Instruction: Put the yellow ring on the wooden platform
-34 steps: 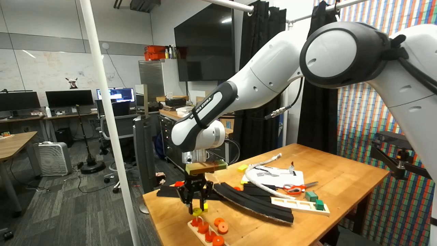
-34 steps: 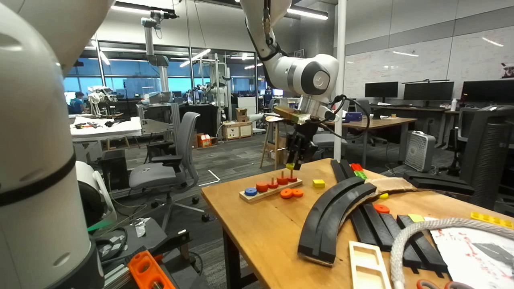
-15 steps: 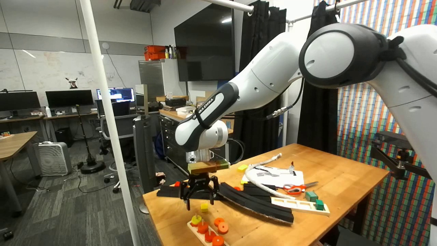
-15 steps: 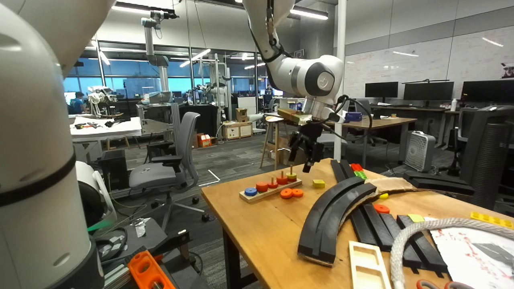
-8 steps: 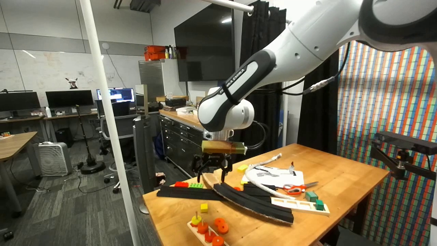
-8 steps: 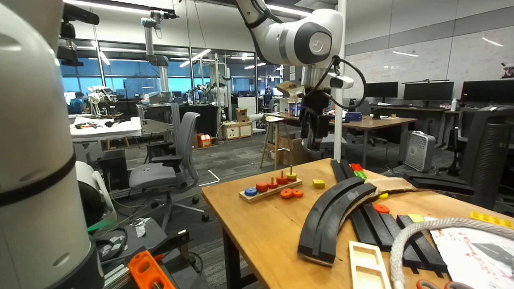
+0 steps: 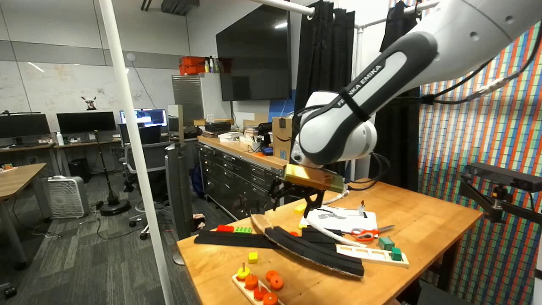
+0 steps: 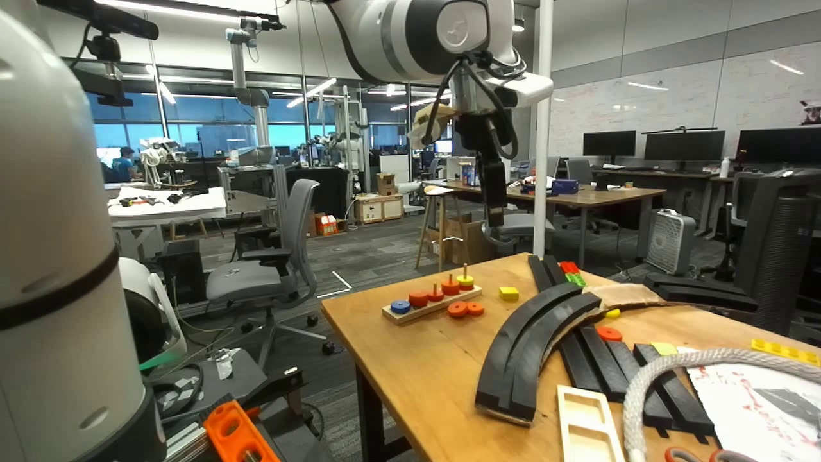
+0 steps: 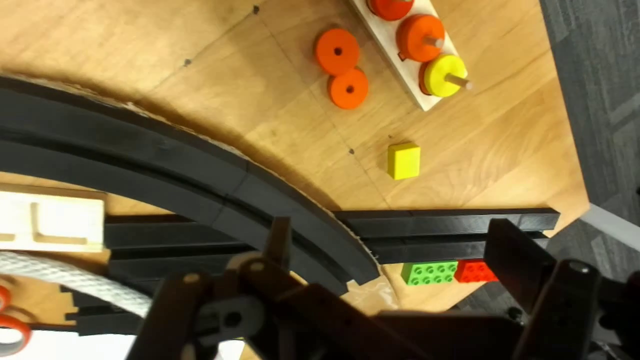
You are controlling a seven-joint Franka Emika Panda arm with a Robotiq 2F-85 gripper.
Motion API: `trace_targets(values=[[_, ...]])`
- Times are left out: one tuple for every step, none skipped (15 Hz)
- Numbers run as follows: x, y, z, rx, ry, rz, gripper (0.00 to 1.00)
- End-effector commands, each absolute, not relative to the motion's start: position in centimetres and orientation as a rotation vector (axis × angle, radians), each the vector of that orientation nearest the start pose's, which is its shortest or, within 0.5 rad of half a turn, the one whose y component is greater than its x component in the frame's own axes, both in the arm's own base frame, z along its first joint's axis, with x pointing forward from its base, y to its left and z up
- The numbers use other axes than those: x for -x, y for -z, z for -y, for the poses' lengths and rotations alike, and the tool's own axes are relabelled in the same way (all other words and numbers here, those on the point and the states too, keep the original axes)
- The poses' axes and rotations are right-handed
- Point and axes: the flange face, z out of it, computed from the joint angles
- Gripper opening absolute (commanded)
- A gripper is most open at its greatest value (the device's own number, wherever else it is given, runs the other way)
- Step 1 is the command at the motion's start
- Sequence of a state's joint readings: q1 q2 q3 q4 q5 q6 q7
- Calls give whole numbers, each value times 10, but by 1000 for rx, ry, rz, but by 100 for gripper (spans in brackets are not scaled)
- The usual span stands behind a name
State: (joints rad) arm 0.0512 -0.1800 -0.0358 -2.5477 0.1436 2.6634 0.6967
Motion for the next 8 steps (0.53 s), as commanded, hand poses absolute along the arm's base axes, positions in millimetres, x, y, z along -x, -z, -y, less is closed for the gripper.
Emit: trace_targets(values=[[-390, -367, 14, 2695, 387, -1103, 100], [-375, -366, 16, 2727, 358, -1022, 100], [-360, -364, 18, 2748, 344, -965, 100], [-380, -391, 24, 2776, 318, -891, 100], [-365, -396, 26, 2806, 294, -820, 100], [-354, -408, 26, 2835, 251, -713, 100], [-345, -418, 28, 2860, 210, -637, 100], [-336, -425, 29, 2887, 152, -562, 100]])
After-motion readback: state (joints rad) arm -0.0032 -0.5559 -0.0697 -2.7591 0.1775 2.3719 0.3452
